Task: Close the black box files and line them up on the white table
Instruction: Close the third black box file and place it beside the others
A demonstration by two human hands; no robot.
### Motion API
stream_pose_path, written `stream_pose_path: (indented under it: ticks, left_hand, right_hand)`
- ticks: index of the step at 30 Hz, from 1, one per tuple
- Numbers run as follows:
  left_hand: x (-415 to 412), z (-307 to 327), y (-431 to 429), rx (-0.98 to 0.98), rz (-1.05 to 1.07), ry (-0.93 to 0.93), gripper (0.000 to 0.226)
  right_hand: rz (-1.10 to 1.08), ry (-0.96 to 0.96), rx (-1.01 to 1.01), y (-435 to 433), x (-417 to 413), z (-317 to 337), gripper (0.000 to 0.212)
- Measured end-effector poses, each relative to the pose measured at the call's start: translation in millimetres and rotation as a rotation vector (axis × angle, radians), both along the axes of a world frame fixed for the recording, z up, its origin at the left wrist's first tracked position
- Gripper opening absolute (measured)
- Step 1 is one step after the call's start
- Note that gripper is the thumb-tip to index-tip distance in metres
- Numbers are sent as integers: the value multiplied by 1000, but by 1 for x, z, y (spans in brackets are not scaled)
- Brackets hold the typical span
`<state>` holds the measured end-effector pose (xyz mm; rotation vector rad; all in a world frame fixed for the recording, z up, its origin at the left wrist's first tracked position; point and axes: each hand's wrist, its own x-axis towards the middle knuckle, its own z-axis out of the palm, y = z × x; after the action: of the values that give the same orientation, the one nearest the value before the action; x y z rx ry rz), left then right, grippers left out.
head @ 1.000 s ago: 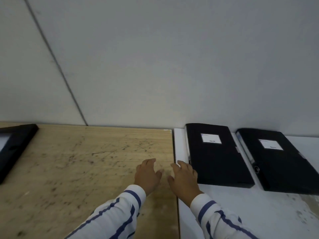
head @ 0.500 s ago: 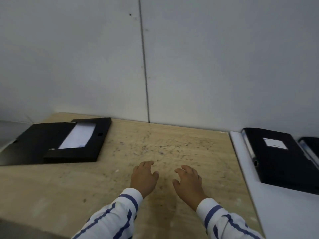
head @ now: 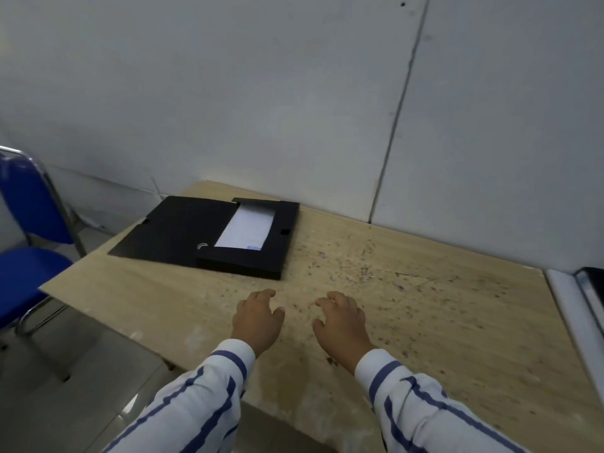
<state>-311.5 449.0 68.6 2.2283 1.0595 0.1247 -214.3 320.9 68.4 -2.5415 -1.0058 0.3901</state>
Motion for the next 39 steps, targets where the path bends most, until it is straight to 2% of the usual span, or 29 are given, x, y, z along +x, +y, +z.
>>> stream_pose_path:
  ticks: [11,17,25,33,39]
  left_hand:
    - [3,-27,110,-78,133,89,50]
    - [14,-31,172,-120,228,62,51]
    - [3,-49,267,-135,351,77,50]
    - [2,-59,358,-133,232,163,50]
    - [-6,-67,408,-109,148,192,49]
  right_hand:
    - [101,32,-17,112,27,-18,44]
    - [176,31,-63,170,44,-26,45]
    - [155,36,-99,229,48,-45,46]
    - [-112,-16,-170,273,38,-60,46]
    - [-100,-20,-171,322,15,-62,48]
